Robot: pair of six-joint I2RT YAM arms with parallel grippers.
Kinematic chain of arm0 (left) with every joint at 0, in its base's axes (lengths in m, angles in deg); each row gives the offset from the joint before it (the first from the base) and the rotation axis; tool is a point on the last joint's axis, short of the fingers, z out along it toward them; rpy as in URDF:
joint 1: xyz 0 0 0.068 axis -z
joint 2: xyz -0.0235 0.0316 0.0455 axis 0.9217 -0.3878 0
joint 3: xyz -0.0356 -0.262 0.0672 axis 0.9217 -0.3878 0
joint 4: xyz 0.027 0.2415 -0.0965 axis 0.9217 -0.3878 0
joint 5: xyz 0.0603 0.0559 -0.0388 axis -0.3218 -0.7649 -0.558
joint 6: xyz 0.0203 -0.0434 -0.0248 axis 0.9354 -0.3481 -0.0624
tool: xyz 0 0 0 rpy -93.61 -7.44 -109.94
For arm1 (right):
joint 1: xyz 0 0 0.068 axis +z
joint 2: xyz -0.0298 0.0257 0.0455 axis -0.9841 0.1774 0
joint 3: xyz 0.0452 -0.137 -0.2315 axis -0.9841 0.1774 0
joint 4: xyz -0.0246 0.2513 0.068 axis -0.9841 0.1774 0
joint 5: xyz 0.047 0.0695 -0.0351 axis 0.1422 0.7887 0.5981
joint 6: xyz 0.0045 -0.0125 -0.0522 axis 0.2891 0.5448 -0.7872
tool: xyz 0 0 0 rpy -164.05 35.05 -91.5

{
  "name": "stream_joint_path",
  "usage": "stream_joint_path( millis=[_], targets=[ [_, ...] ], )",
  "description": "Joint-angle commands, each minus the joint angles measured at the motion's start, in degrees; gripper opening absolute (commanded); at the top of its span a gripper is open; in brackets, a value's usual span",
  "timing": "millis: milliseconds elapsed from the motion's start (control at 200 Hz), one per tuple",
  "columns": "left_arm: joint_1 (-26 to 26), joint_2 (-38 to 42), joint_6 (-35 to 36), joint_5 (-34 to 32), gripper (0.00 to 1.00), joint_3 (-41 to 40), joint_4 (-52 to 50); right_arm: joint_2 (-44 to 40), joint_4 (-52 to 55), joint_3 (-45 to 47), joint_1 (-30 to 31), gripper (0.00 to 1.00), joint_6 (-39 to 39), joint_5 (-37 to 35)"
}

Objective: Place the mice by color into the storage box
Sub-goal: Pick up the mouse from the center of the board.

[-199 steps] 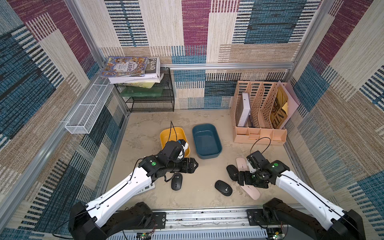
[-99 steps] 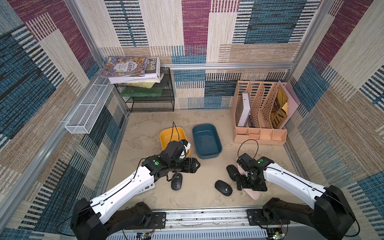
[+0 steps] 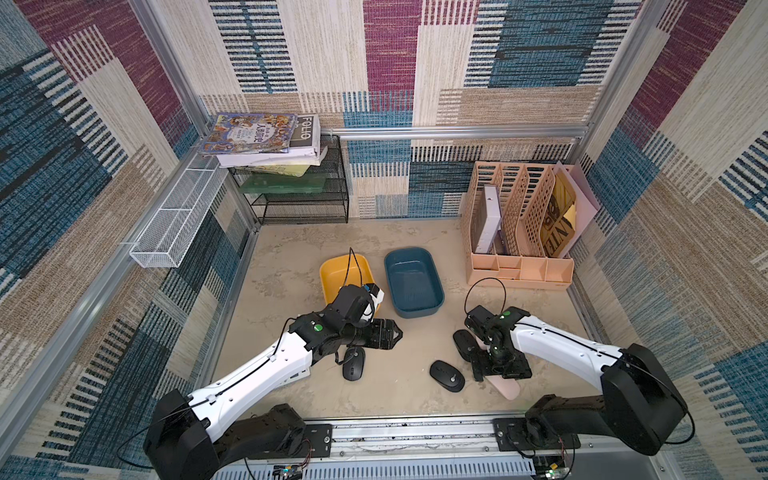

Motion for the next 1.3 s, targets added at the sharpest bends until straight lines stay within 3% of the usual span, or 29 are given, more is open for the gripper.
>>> stream_joint_path(
  millis=[0, 280, 521, 736, 992, 1297],
  targets=[
    [-0.02, -0.34, 0.43, 0.64, 0.84, -0.01, 2.41, 0.70, 1.35, -0.36, 0.34, 0.94, -0.48, -0.62],
    [-0.09, -0.80, 0.68, 0.56, 0.83, 0.52, 2.44, 3.53, -0.11, -1.50, 1.70, 0.72, -1.74, 0.87],
    [-0.04, -0.49, 1.07, -0.36, 0.83, 1.05, 0.99, 4.56, -5.02, -4.73, 5.49, 0.66, 0.01, 5.50],
    [-0.08, 0.04, 0.79, -0.76, 0.83, 0.63, 0.42, 2.71, -5.40, -8.35, 6.60, 0.68, 1.75, 6.88],
    [-0.03, 1.07, 0.15, -0.85, 0.83, -0.21, 0.50, 2.92, -1.82, -8.31, 5.33, 0.88, -1.36, 2.67],
    [-0.02, 1.84, -0.34, -1.18, 0.83, -0.66, 0.05, 3.27, -0.69, -5.53, 5.53, 0.89, -2.62, 2.33]
  ],
)
